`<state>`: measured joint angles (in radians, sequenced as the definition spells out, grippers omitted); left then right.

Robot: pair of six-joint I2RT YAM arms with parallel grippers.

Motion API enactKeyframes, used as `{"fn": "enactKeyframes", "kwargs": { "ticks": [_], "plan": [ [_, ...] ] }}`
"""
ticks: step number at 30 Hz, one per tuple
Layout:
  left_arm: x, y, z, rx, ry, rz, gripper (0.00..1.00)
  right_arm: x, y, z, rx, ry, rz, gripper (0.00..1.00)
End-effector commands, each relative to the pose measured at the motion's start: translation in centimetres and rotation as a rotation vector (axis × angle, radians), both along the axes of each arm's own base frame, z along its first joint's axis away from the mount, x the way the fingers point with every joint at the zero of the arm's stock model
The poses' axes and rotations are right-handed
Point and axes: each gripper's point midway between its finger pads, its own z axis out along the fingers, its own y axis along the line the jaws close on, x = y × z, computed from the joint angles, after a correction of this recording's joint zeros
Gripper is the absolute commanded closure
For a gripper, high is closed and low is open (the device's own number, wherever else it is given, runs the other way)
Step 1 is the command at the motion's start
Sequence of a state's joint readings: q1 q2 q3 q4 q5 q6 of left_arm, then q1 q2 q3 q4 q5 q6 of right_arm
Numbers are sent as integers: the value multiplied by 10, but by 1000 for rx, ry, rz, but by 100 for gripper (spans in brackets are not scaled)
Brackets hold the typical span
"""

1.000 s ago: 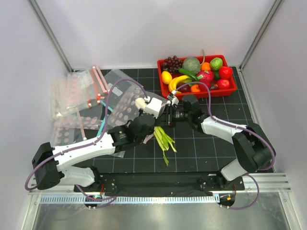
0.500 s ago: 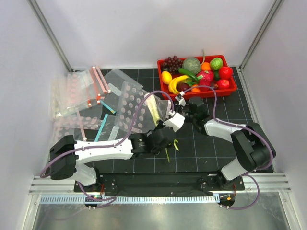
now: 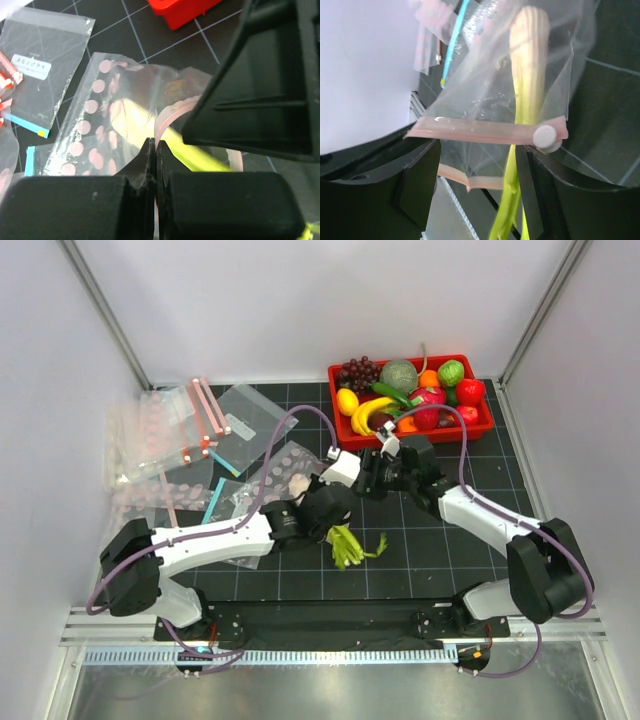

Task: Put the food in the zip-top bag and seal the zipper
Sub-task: Place the fake vegetable in the zipper food storage bag.

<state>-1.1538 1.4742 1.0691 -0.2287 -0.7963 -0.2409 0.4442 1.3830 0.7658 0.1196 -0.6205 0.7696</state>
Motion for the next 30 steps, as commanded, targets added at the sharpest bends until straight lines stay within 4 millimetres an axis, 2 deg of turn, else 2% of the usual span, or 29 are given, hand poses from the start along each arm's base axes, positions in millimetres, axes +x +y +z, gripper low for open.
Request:
{"fn": "enactKeyframes", "kwargs": {
  "ticks": [1, 2, 4, 8, 14, 17, 21, 25, 28, 30],
  "plan": [
    [5, 6, 26, -98, -20, 56, 100, 2, -1, 6, -80, -69, 6, 32],
    [8, 11, 27, -100, -20, 73, 100, 6, 1, 10, -92, -92, 4, 31],
    [11, 18, 27, -100, -15, 93, 100, -2, 1, -1, -154, -81, 25, 31],
    [12, 27, 35, -126, -20, 105, 100, -8, 11, -4, -267, -139, 55, 31],
    [13, 38, 43, -137, -37, 129, 100, -8, 4, 1, -322, -243, 49, 30],
    [16, 46, 45, -141, -33, 150, 100, -10, 3, -5, -372, -257, 62, 28],
    [18, 55, 46, -134, -29, 176, 100, -23, 11, -18, -392, -232, 104, 25],
    [19, 57, 47, -134, -32, 183, 100, -47, 26, -27, -394, -225, 150, 24],
    [19, 57, 47, -127, -30, 184, 100, -55, 24, -33, -434, -212, 126, 24],
    [20, 58, 47, -120, -35, 192, 100, -61, 20, -45, -471, -189, 106, 24]
  ]
}}
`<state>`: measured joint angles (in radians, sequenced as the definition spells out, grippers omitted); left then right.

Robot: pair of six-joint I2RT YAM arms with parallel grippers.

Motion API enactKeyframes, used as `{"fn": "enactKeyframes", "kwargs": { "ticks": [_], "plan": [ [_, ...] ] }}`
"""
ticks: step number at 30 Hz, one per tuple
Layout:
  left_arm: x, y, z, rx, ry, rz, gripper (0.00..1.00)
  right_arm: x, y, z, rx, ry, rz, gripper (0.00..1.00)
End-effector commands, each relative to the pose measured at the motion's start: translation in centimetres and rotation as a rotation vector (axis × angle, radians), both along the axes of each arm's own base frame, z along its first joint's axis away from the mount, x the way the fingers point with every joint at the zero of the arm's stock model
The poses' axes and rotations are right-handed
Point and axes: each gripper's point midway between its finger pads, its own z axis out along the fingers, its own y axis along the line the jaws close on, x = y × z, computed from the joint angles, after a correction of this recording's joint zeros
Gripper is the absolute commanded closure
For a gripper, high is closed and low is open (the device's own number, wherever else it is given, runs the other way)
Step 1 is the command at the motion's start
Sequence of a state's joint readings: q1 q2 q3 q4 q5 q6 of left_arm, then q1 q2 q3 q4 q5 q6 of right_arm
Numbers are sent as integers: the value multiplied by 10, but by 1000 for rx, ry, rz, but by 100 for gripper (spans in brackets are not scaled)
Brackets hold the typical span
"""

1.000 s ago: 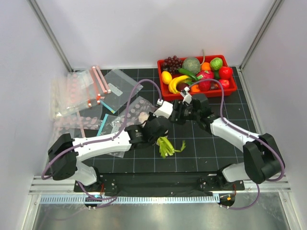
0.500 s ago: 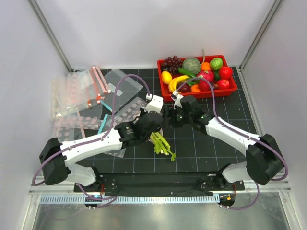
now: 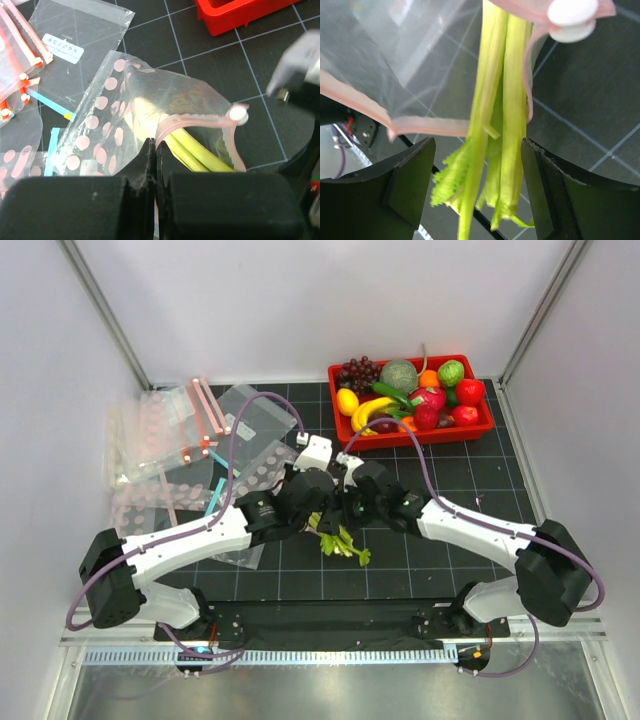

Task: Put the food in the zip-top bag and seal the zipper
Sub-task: Place the fake vegetable in the zipper food storage bag.

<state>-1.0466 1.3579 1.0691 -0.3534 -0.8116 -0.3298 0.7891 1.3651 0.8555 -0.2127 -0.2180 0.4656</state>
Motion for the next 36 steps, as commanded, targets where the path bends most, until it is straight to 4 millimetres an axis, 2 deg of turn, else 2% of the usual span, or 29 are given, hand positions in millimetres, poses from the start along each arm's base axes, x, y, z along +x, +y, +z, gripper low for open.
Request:
{"fn": "enactKeyframes", "kwargs": {
  "ticks": [1, 5, 6, 11, 14, 15, 16, 20, 23, 24, 27, 28, 31, 36],
  "plan": [
    [4, 5, 23, -42, -48, 42, 100, -2, -11, -9, -50, -10, -73, 24],
    [6, 7, 23, -25, -51, 56, 100, -6, -18, -21, -102, -9, -91, 27],
    [6, 7, 21, -18, -49, 59, 100, -7, -19, -22, -107, -9, -91, 32],
    [7, 9, 22, -15, -51, 64, 100, -17, -14, -27, -90, 32, -54, 42],
    [6, 8, 21, -15, -45, 59, 100, -22, -9, -24, -58, 44, -27, 57],
    [7, 7, 21, -16, -44, 57, 100, -23, -7, -23, -49, 46, -21, 71],
    [6, 6, 21, -20, -41, 53, 100, -24, -4, -21, -34, 43, -14, 77],
    [0, -8, 18, -62, 1, -22, 100, -23, 3, -5, 39, 5, 6, 98],
    [-7, -16, 16, -89, 41, -77, 100, -18, 3, 8, 72, -51, 1, 99],
    [-9, -19, 17, -99, 50, -90, 100, -16, 4, 21, 107, -90, -1, 99],
    [-13, -22, 17, -104, 81, -107, 100, -16, 0, 34, 142, -139, -10, 99],
    [-15, -23, 16, -108, 89, -111, 100, -16, 0, 48, 181, -178, -9, 99],
    [-22, -34, 12, -119, 138, -170, 100, -16, -5, 65, 224, -233, -19, 99],
    [-38, -53, 14, -139, 174, -261, 100, -13, -15, 75, 241, -288, -65, 99]
  ]
}}
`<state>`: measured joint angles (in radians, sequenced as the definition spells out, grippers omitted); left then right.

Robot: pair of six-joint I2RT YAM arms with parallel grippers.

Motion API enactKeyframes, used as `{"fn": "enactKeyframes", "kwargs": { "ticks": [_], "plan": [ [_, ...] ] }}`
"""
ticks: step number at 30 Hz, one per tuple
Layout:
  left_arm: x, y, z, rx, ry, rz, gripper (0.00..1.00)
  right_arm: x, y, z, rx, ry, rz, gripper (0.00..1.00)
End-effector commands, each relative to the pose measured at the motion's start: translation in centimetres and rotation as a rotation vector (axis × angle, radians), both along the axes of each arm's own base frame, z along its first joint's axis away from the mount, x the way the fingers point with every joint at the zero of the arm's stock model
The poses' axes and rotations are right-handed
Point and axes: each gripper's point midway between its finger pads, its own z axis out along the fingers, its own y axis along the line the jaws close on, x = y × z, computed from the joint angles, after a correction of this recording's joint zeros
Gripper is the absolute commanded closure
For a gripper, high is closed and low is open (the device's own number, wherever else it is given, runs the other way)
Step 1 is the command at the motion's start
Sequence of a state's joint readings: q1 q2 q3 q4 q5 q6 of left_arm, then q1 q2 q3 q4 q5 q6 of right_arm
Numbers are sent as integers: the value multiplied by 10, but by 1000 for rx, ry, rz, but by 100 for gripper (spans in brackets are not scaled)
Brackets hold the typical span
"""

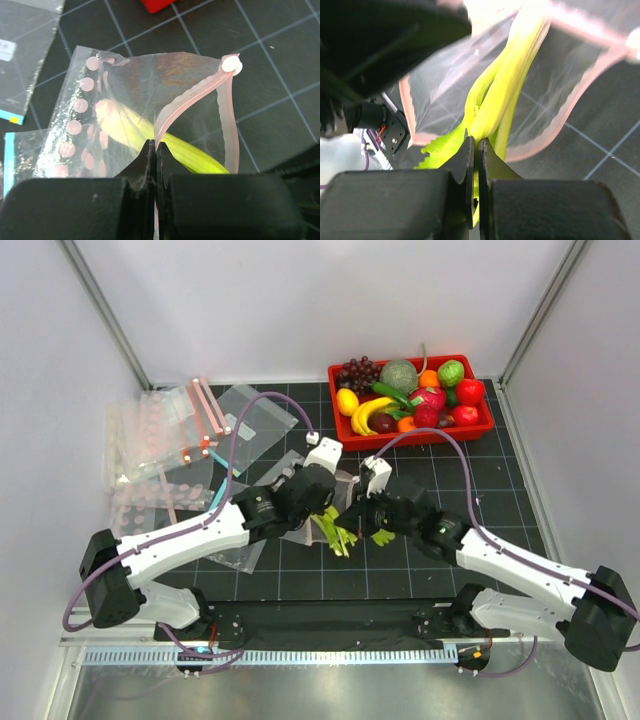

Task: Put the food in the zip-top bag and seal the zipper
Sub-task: Place the fake vegetable in the zipper food storage bag.

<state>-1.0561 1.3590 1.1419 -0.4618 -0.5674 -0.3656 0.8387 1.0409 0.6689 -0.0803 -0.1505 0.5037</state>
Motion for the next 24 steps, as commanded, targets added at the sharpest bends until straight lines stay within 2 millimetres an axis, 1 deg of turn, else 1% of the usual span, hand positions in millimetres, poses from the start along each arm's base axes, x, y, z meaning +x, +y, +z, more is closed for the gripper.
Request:
{"fn": "enactKeyframes", "kwargs": {
  "ticks": [1, 2, 6, 8, 11, 12, 15, 16, 17, 18, 20, 21, 24],
  "plan": [
    [-14, -21, 18, -72, 24, -82, 100, 14, -2, 24, 54, -106, -57, 99],
    [-20, -24, 19, -73, 28, -101, 100, 17, -5, 28, 55, -122, -84, 99],
    [-31, -33, 25, -114, 51, -153, 100, 21, -12, 26, 51, -125, -128, 99],
    [-35, -37, 25, -127, 65, -176, 100, 29, -18, 25, 35, -142, -184, 99],
    [-33, -35, 23, -122, 66, -154, 100, 30, -28, 34, 51, -179, -220, 99],
    [-32, -33, 23, -120, 65, -142, 100, 29, -33, 43, 73, -204, -234, 99],
    [-28, -30, 20, -88, 62, -118, 100, 27, -44, 58, 97, -261, -255, 99],
    [-28, -29, 20, -81, 64, -117, 100, 24, -50, 69, 119, -298, -257, 99],
    [-28, -29, 21, -81, 63, -116, 100, 24, -53, 67, 115, -305, -262, 99],
    [-28, -30, 25, -85, 62, -118, 100, 25, -52, 75, 143, -332, -268, 99],
    [-30, -27, 31, -88, 72, -115, 100, 28, -52, 77, 120, -346, -268, 99],
    [-31, -29, 40, -111, 69, -118, 100, 30, -52, 73, 98, -337, -268, 99],
    [-43, -36, 62, -196, 95, -171, 100, 33, -42, 74, 83, -332, -241, 99]
  ]
}}
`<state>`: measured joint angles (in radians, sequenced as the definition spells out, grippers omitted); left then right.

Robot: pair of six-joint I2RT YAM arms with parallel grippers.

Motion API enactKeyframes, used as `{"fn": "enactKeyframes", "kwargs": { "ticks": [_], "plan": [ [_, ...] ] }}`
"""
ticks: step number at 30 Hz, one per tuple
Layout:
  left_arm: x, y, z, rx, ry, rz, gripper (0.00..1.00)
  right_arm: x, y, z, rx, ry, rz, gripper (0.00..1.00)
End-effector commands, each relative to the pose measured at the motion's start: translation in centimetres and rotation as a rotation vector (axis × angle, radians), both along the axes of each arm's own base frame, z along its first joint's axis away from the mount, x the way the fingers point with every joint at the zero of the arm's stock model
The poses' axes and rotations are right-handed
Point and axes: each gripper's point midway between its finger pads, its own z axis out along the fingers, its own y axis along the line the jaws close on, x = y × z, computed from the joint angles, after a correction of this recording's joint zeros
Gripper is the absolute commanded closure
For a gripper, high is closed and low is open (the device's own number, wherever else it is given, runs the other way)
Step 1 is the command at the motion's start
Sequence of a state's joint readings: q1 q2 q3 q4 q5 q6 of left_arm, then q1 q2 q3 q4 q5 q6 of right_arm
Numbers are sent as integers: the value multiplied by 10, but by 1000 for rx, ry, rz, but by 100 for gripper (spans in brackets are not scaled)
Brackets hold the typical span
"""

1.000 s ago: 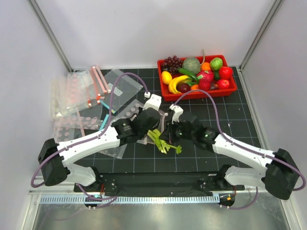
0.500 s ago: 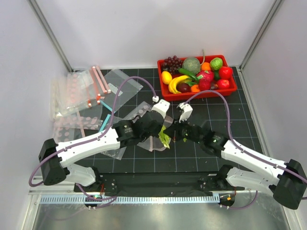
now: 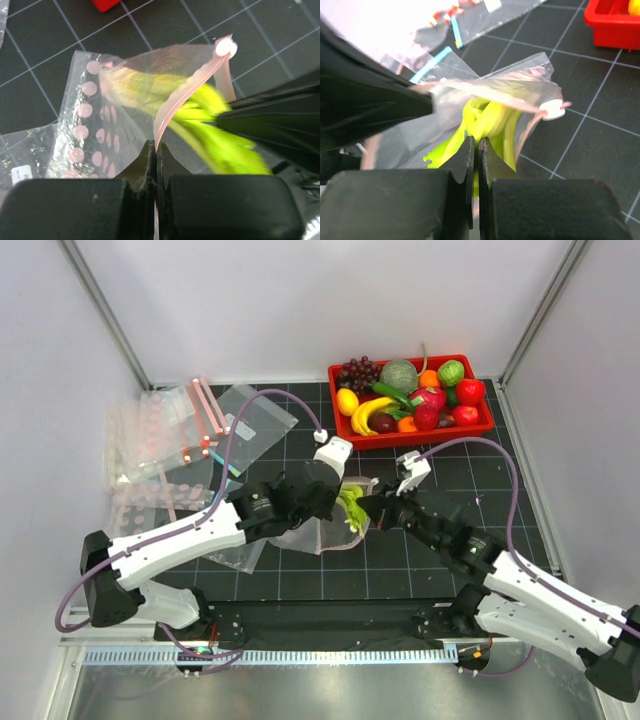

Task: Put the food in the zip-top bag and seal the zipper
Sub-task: Place the fake vegetable in the zipper food storage bag.

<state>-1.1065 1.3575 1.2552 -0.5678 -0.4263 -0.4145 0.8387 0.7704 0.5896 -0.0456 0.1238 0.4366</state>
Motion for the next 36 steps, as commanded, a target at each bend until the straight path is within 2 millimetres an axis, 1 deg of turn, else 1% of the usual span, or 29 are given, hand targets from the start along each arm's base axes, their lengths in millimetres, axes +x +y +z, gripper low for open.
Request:
{"fn": "enactKeyframes", "kwargs": {
  "ticks": [1, 2, 3, 4, 5, 7, 8, 9, 10, 11, 12, 13, 14, 16, 17, 19, 20, 21, 22, 23, 24, 27, 29, 30, 31, 32, 33, 35, 36],
  "plan": [
    [-17, -8, 43, -133, 31, -58, 100, 11, 10, 25, 9, -70, -4, 99],
    [-19, -11, 48, -150, 41, -67, 100, 12, 12, 33, 14, -82, -4, 99],
    [-22, -14, 52, -171, 55, -73, 100, 11, 11, 27, -29, -73, -2, 99],
    [-24, -17, 59, -192, 62, -87, 100, 11, 12, 30, -40, -81, -3, 99],
    [-27, -23, 59, -195, 83, -108, 100, 10, 15, 38, -44, -101, -3, 99],
    [-29, -28, 65, -210, 97, -119, 100, 11, 19, 37, -74, -106, 2, 99],
    [-27, -34, 74, -226, 96, -125, 100, 11, 22, 41, -75, -108, 7, 99],
    [-27, -36, 78, -232, 99, -127, 100, 13, 24, 38, -86, -103, 1, 99],
    [-27, -37, 80, -231, 105, -127, 100, 14, 27, 40, -85, -104, -1, 99],
    [-28, -43, 89, -252, 108, -137, 100, 17, 27, 42, -84, -109, -15, 99],
    [-29, -46, 91, -261, 114, -145, 100, 19, 27, 43, -82, -111, -21, 99],
    [-30, -48, 95, -279, 124, -146, 100, 19, 28, 46, -72, -120, -22, 99],
    [-30, -52, 105, -304, 120, -149, 100, 20, 30, 50, -59, -128, -22, 99],
    [-30, -57, 111, -330, 132, -149, 100, 20, 30, 57, -45, -148, -22, 99],
    [-29, -58, 123, -358, 120, -147, 100, 22, 34, 68, -12, -176, -21, 99],
    [-24, -56, 133, -376, 99, -120, 100, 20, 38, 66, -21, -173, 9, 98],
    [-22, -55, 140, -389, 86, -107, 100, 18, 41, 64, -23, -174, 28, 95],
    [-19, -53, 149, -406, 70, -94, 100, 17, 45, 60, -17, -166, 45, 87],
    [-16, -51, 153, -415, 64, -86, 100, 13, 49, 52, -16, -153, 77, 85],
    [-16, -52, 155, -422, 63, -92, 100, 10, 54, 50, -3, -142, 97, 83],
    [-15, -54, 157, -424, 61, -99, 100, 9, 56, 49, 3, -137, 109, 82],
    [-13, -59, 151, -400, 55, -115, 100, 6, 61, 51, 18, -126, 133, 78],
    [-10, -59, 141, -376, 47, -118, 100, 4, 59, 52, 15, -122, 137, 66],
    [-7, -60, 141, -377, 24, -122, 100, 4, 58, 53, 13, -122, 134, 61],
    [-6, -59, 129, -350, 23, -121, 100, 4, 56, 53, 14, -119, 129, 55],
    [-4, -55, 130, -353, 4, -113, 100, 4, 53, 49, 4, -109, 112, 49],
    [1, -53, 129, -355, -11, -106, 100, 4, 49, 53, 18, -108, 96, 45],
    [7, -47, 121, -345, -15, -90, 100, 4, 42, 45, 12, -95, 67, 39],
    [12, -44, 120, -352, -27, -80, 100, 7, 33, 49, 24, -104, 20, 39]
  ]
}}
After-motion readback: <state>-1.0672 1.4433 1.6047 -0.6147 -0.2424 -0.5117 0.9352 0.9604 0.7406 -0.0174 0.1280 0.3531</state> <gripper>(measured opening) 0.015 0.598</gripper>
